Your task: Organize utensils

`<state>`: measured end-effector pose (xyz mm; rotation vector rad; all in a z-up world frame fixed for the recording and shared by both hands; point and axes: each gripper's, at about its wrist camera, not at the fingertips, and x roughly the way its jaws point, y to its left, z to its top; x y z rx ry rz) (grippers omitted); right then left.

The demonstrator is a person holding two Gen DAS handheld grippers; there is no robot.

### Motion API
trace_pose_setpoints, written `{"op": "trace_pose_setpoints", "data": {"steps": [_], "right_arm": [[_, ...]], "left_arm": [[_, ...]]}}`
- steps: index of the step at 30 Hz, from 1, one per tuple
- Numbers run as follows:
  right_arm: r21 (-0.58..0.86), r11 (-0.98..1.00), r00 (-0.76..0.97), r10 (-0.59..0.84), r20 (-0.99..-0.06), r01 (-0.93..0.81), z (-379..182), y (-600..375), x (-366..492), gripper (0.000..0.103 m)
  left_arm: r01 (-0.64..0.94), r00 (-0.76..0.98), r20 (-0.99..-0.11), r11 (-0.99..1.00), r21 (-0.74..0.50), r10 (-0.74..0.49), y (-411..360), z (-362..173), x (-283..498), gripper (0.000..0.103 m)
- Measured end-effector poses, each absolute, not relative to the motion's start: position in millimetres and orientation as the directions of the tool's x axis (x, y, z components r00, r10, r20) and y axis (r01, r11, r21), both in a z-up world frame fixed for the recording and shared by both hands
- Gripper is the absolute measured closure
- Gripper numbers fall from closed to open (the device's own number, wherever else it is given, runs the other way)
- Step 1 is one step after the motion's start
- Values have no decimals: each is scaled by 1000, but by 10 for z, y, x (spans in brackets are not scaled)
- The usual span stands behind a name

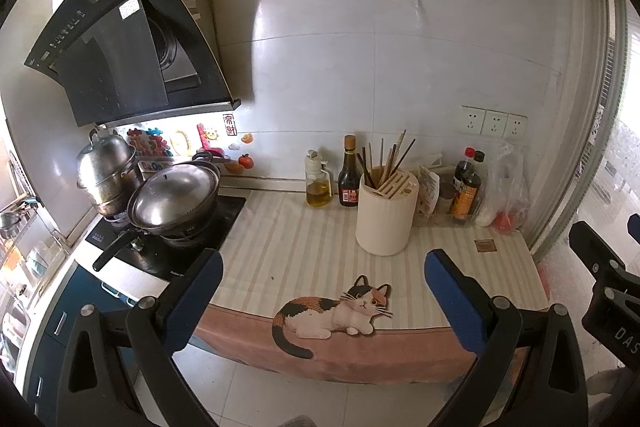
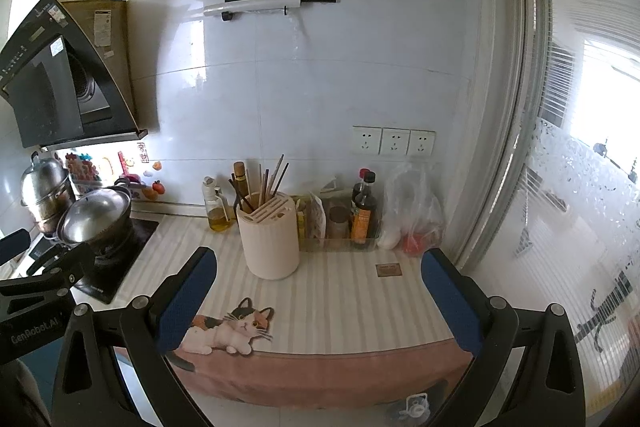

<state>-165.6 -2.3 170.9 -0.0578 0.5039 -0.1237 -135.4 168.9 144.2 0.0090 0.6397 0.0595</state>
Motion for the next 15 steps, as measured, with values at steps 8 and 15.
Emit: {"op": "trace_pose_setpoints", "data": {"steps": [8, 15], "right_arm": [[-88, 991, 868, -131, -478, 101, 1727, -10, -1674, 0], [-86, 992, 867, -125, -482, 95, 1731, 17, -1671, 0]], "left_arm": [[-51, 801, -595, 998, 31, 59, 1693, 1463, -1351, 0], [-51, 807, -588, 998, 32, 60, 1692, 1512, -1369, 0]]}}
